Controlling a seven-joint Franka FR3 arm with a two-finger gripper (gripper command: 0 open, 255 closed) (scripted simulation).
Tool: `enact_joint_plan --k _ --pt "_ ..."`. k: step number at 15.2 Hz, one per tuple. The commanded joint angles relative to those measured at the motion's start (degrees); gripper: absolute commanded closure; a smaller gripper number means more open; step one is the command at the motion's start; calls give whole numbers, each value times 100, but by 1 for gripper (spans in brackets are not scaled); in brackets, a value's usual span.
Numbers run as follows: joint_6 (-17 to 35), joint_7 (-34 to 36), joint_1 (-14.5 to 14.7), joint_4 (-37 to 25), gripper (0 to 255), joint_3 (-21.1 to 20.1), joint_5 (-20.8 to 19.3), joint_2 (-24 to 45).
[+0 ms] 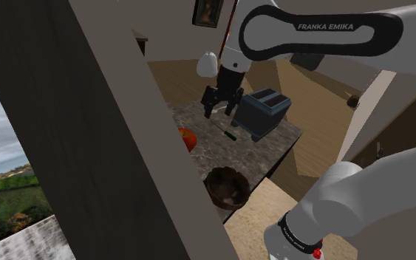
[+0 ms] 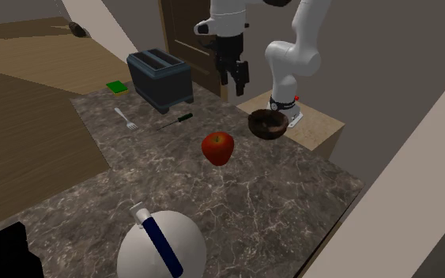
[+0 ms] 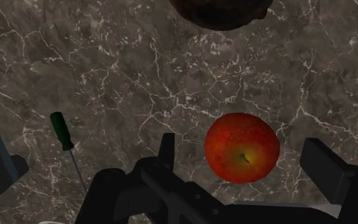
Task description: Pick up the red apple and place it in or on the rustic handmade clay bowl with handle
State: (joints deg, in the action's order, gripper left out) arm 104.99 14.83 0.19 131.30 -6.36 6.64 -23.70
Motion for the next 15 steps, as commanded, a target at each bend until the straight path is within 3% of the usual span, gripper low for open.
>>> enact_joint_plan --k 1,8,15 --pt "234 191 6 -181 0 -133 -62 455" --pt "728 905 53 -1134 0 -463 -488 2101" --pt "1197 943 69 -830 0 -473 -523 2275"
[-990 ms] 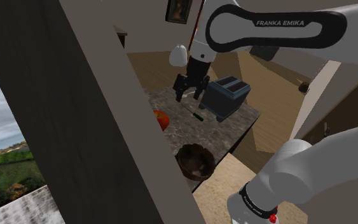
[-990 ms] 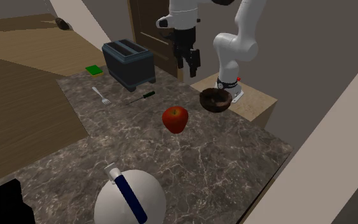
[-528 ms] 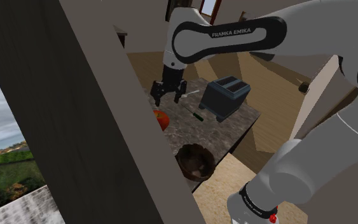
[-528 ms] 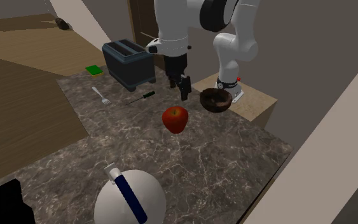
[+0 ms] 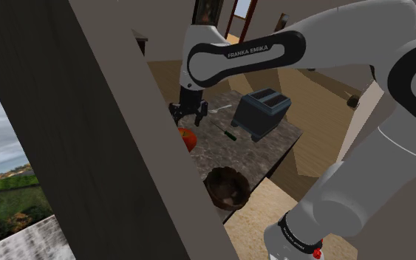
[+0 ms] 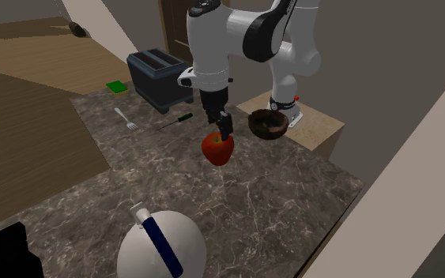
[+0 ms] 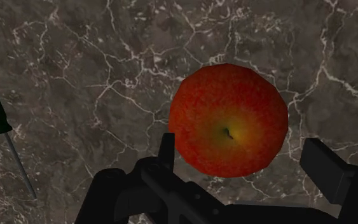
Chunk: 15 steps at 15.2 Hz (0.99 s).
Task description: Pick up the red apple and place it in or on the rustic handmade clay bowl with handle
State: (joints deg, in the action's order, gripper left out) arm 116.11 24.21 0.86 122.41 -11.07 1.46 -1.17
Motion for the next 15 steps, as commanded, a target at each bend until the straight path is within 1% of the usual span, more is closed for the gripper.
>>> enact_joint_plan --k 1,9,10,15 --pt "205 11 3 140 0 -4 -12 63" --pt "204 11 3 140 0 -4 -12 62" --pt "204 11 3 140 255 -4 -12 62" --pt "204 11 3 140 255 -4 -12 62"
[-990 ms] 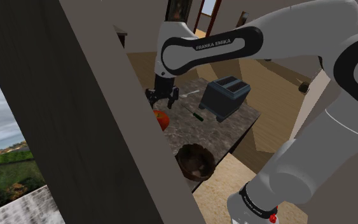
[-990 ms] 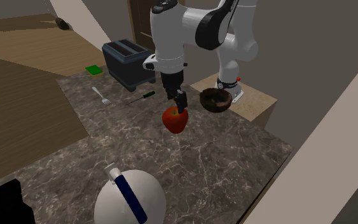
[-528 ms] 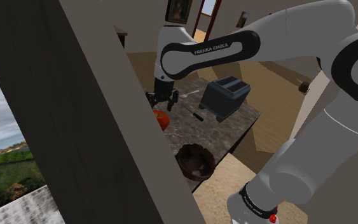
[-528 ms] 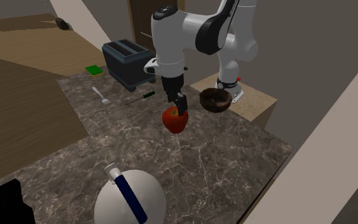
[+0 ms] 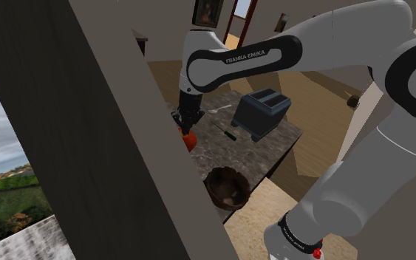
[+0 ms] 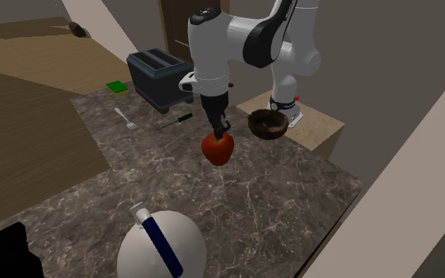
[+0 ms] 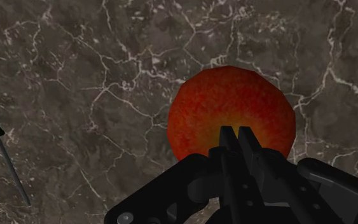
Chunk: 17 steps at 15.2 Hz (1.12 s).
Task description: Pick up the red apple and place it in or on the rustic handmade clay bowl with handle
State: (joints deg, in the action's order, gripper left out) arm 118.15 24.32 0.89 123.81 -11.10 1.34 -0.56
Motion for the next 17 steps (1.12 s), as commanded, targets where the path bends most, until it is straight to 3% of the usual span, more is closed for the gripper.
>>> enact_joint_plan --k 1,4,17 --pt "0 0 0 0 255 -1 1 0" --pt "1 0 1 0 255 0 0 1" --pt "-982 -33 -10 -644 255 17 56 -343"
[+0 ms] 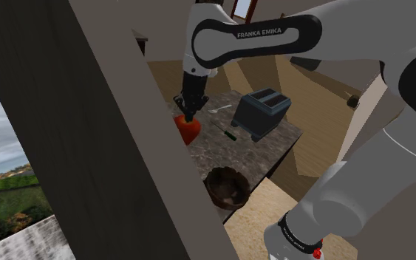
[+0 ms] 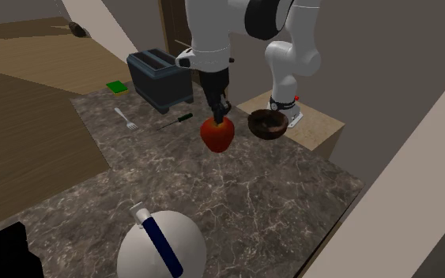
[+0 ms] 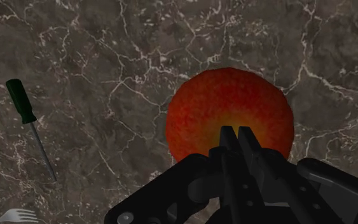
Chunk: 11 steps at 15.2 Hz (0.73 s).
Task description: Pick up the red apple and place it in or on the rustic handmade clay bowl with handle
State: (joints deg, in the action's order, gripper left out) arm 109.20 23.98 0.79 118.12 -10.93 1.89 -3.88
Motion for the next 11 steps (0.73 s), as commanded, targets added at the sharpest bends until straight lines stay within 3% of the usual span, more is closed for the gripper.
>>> enact_joint_plan --k 1,11 --pt "-162 1 -1 -132 255 2 4 -29" --pt "-923 -1 -8 -783 255 15 16 -140"
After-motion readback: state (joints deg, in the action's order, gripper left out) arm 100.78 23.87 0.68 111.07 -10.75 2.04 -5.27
